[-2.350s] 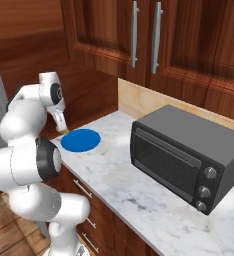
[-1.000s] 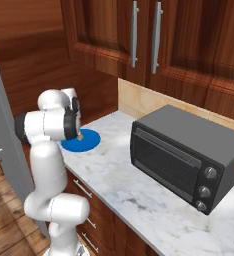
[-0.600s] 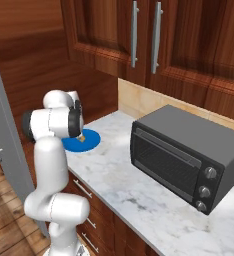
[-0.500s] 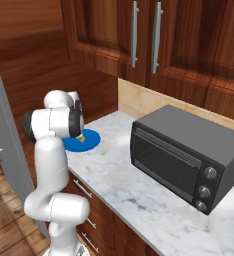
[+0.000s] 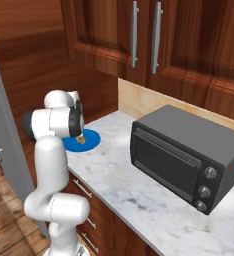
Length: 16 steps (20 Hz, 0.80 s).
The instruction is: Take the baked cake out of the oven and place it on the plate for cooling. Then close the oven door.
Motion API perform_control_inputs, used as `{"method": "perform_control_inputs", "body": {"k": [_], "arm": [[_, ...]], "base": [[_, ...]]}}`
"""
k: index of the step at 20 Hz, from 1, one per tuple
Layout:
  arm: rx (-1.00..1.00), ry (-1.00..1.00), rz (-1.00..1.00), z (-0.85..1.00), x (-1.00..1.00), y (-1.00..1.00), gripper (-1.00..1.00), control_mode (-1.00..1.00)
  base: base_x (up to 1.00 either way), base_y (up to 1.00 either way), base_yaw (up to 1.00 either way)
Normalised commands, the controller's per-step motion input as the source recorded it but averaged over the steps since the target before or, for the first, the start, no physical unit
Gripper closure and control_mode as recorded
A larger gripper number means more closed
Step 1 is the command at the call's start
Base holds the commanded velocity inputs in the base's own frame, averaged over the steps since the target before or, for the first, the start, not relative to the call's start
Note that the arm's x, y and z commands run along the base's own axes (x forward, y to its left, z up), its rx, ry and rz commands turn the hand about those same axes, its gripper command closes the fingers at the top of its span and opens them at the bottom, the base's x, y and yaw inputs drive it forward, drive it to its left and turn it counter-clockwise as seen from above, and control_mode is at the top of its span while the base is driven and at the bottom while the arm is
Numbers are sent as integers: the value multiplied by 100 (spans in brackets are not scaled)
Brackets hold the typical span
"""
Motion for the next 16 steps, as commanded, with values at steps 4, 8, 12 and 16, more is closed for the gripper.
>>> {"method": "perform_control_inputs", "body": {"k": [4,8,12,16], "arm": [[3,-16,0,5,-29,0,-100,-100],[8,-20,0,50,-47,0,-100,-100],[12,-23,0,90,-63,0,-100,-100],[11,-17,-4,100,-81,13,-100,-100]], "base": [[0,0,0],[0,0,0],[0,0,0],[0,0,0]]}}
